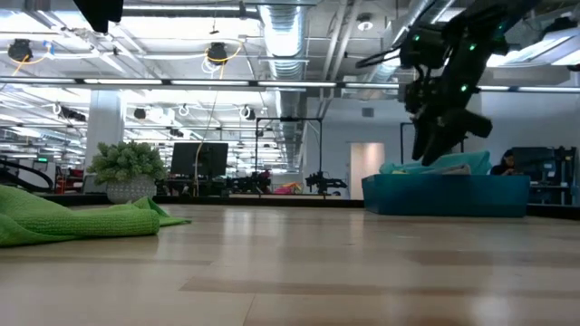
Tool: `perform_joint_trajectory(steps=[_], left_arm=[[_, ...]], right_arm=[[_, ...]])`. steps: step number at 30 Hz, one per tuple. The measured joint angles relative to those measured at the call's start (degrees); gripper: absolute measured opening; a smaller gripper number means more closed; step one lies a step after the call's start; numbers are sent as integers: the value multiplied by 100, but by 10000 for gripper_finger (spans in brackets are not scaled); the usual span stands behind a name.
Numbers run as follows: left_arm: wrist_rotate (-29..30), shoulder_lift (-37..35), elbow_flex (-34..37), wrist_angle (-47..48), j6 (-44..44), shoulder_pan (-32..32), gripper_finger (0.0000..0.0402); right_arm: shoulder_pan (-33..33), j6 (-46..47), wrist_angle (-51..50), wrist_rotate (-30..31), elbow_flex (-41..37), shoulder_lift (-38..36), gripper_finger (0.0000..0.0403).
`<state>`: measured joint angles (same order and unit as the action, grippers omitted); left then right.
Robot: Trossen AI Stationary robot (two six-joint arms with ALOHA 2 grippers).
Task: Fold microfiber towels
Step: Fold the green microfiber cloth
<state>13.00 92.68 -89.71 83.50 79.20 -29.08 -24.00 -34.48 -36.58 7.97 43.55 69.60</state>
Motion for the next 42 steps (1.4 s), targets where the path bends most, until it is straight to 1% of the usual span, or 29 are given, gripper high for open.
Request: perform_joint_trajectory(steps=[2, 6, 10, 12, 15, 17, 19, 21, 24, 26, 28, 33, 34, 35, 39, 42], left_arm=[[11, 0, 0, -4, 2, 0, 137], [10, 0, 0, -4, 4, 0, 137], [21, 0, 0, -4, 7, 0, 137], [246, 0, 0, -30, 5, 9, 137], [938, 0, 0, -307, -145, 9, 137], [1232, 0, 0, -455, -303, 12, 137], [1326, 0, 0, -518, -361, 37, 137], [1302, 0, 0, -497, -361, 54, 137], [1244, 0, 0, -498, -360, 60, 137], [1181, 0, 0, -498, -360, 61, 137], [1141, 0, 0, -498, -360, 61, 137], [1136, 0, 0, -496, -383, 61, 137], [1136, 0, 0, -496, -410, 61, 137], [1134, 0, 0, -497, -430, 61, 137], [1134, 0, 0, -496, -448, 61, 137], [1132, 0, 0, -496, -448, 61, 137]], right_arm=[[-35, -50, 148, 86, 0, 175, 209], [-102, -28, 321, 649, 2, 483, 209], [-132, -112, 289, 693, 2, 794, 209], [-122, -194, 290, 699, 2, 943, 209], [-112, -188, 326, 703, 2, 1143, 209], [-115, -147, 353, 719, 2, 1246, 209], [-115, -86, 396, 761, 2, 1338, 206], [-112, -13, 432, 914, 4, 1399, 199], [-109, -4, 462, 1122, 5, 1418, 178], [-77, -5, 500, 1164, 7, 1382, 155], [-62, -5, 546, 1163, 7, 1301, 123], [77, -46, 530, 1163, 7, 1134, 25], [120, -45, 535, 1162, 16, 1101, 15], [171, -44, 513, 1161, 30, 1080, 13], [404, 116, 361, 1151, 250, 1053, 27], [588, 293, 362, 1055, 370, 1051, 19]])
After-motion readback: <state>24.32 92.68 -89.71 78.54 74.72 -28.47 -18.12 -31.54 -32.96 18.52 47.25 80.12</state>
